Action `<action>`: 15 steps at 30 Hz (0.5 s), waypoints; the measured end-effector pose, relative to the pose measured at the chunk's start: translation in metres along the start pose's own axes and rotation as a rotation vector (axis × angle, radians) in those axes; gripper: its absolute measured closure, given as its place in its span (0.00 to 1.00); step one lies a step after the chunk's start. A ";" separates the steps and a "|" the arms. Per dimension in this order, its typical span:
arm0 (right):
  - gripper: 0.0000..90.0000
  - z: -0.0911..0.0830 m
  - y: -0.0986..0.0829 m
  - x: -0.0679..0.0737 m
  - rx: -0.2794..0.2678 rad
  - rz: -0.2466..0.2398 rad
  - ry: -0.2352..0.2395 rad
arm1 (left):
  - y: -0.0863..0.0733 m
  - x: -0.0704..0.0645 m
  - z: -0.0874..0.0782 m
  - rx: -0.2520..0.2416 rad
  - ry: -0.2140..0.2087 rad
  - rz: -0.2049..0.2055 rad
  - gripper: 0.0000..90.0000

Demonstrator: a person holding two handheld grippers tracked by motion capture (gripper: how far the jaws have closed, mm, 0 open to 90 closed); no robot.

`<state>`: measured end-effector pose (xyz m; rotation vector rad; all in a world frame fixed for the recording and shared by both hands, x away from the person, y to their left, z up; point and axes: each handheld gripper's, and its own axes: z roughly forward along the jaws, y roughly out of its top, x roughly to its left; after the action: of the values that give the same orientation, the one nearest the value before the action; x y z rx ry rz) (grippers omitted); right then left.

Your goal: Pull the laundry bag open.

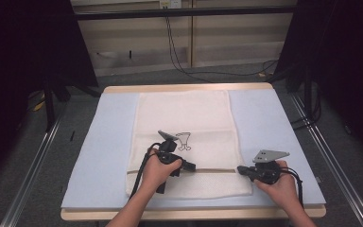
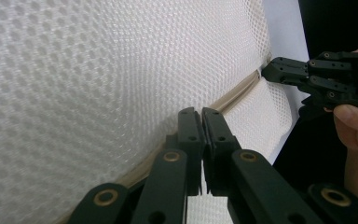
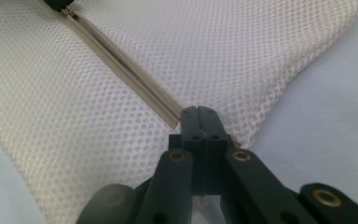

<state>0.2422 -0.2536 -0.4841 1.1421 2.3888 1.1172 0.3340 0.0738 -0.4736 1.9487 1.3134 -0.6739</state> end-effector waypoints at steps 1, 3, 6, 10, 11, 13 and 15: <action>1.00 0.000 0.000 0.000 0.000 0.000 0.000 | 0.000 0.001 -0.001 -0.002 0.004 0.002 0.97; 1.00 0.000 0.000 0.000 0.001 -0.002 0.002 | 0.000 0.002 -0.003 -0.003 0.002 0.001 0.97; 1.00 0.000 0.000 0.000 0.001 -0.002 -0.001 | -0.001 0.003 -0.004 -0.008 0.003 0.008 0.97; 1.00 0.000 0.000 0.000 -0.002 0.005 0.008 | -0.002 0.004 -0.006 -0.010 -0.012 0.013 0.97; 1.00 0.000 0.000 0.000 -0.002 0.004 0.007 | -0.002 0.004 -0.007 -0.013 -0.009 0.008 0.97; 1.00 0.000 0.000 0.000 -0.002 0.003 0.006 | -0.003 0.006 -0.009 -0.013 -0.002 0.011 0.97; 1.00 0.000 0.000 -0.001 -0.002 0.003 0.007 | -0.004 0.006 -0.012 -0.017 0.002 0.011 0.97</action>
<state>0.2426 -0.2540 -0.4843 1.1435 2.3912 1.1267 0.3331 0.0877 -0.4714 1.9414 1.3048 -0.6538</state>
